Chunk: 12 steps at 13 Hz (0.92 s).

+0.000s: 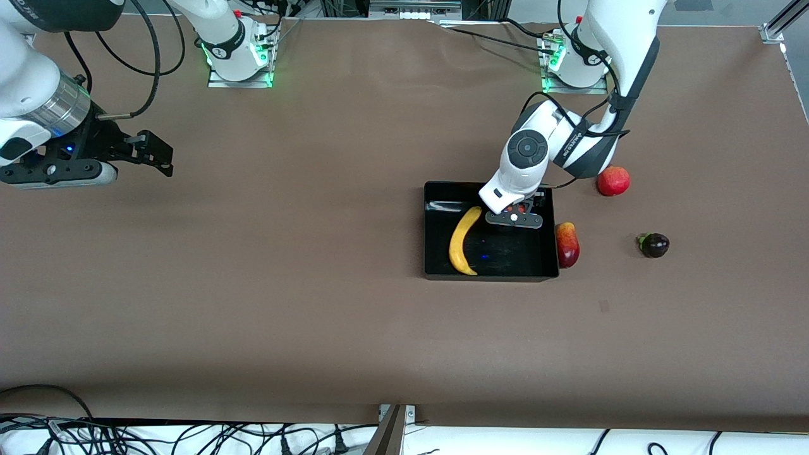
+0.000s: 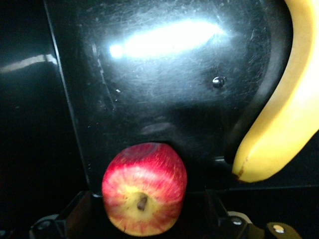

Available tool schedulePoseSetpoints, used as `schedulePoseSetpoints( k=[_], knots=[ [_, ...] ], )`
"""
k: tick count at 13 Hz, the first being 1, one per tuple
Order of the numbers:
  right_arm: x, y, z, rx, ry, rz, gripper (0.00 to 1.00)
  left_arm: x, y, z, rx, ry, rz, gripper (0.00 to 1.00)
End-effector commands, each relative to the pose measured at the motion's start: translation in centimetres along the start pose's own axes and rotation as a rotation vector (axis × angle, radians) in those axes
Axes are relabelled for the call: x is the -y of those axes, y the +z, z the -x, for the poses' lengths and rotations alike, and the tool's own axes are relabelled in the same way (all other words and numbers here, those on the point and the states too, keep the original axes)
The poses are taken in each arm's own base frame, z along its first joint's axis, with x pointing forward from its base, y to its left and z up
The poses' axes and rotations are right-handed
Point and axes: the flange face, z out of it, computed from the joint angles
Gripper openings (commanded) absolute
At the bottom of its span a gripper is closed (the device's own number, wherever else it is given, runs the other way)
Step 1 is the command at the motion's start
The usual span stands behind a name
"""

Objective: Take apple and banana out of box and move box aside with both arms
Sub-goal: 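Lower the left gripper into the tray and grasp the red apple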

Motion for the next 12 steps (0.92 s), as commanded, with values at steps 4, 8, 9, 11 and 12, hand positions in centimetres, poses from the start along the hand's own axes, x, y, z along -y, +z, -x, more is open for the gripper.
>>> schedulePoseSetpoints(
  k=[4, 8, 9, 11, 12],
  knots=[
    [-0.1, -0.4, 0.0, -0.003, -0.002, -0.012, 1.0, 0.1, 1.5, 0.2, -0.009, -0.005, -0.001, 0.5],
    [-0.2, -0.4, 0.0, -0.003, -0.004, -0.01, 1.0, 0.4, -1.4, -1.9, -0.053, -0.014, 0.011, 0.35],
    [-0.2, -0.4, 0.0, -0.003, -0.004, -0.01, 1.0, 1.4, -3.8, -3.2, -0.065, -0.029, 0.007, 0.35],
    [-0.2, -0.4, 0.0, -0.005, -0.004, -0.007, 1.0, 3.1, -7.5, -4.4, -0.01, -0.045, -0.038, 0.35],
    [-0.2, -0.4, 0.0, -0.004, -0.005, -0.003, 1.0, 4.6, -9.0, -5.2, 0.011, -0.067, -0.039, 0.39]
  ],
)
